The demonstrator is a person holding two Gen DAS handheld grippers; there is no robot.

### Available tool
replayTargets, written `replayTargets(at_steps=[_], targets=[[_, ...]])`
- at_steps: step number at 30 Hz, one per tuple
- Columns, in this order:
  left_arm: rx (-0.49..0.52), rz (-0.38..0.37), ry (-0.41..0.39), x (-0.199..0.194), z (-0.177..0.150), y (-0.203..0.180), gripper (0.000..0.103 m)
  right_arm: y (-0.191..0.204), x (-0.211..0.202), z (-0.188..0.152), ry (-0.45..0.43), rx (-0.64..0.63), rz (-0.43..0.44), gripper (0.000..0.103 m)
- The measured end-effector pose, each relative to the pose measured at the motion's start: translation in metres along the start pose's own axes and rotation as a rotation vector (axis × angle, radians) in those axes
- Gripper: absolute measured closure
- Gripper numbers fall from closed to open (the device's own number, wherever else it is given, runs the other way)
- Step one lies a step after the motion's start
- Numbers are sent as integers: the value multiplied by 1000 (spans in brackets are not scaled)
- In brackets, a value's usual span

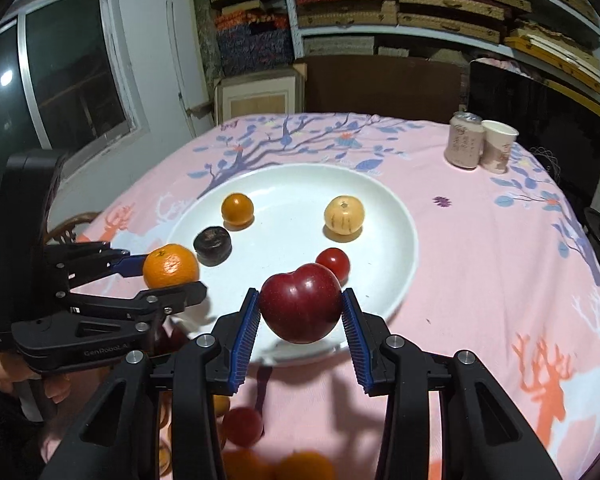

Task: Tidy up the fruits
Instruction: 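Carry the red tomato and mandarin onto the white plate and release both, then grasp the dark red plum with the left gripper while the right gripper grasps a mandarin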

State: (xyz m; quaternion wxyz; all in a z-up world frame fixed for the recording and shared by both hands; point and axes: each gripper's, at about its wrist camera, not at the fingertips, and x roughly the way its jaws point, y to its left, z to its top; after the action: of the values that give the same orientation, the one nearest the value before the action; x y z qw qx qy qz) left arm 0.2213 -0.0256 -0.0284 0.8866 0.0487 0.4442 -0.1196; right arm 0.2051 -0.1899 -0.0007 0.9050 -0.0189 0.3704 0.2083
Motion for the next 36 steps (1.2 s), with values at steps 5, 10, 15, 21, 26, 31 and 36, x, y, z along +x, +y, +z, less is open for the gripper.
replayTargets(at_steps=[5, 10, 15, 21, 26, 31, 36], targets=[[-13, 5, 46, 23, 4, 5, 56, 7, 33, 7, 39, -43, -24, 61], [-32, 13, 10, 9, -3, 11, 44, 9, 23, 4, 0, -43, -22, 53], [-34, 17, -91, -46, -21, 10, 33, 3, -13, -6, -45, -6, -20, 52], [20, 14, -115, -94, -79, -2, 31, 2, -66, -54, -54, 54, 27, 46], [65, 5, -63, -99, -127, -20, 31, 24, -79, -100, -8, -1, 30, 46], [51, -14, -25, -91, -152, -27, 31, 40, -63, -121, 61, -32, 60, 52], [50, -7, -8, -86, -161, -30, 31, 43, -50, -115, 83, -27, 27, 54]])
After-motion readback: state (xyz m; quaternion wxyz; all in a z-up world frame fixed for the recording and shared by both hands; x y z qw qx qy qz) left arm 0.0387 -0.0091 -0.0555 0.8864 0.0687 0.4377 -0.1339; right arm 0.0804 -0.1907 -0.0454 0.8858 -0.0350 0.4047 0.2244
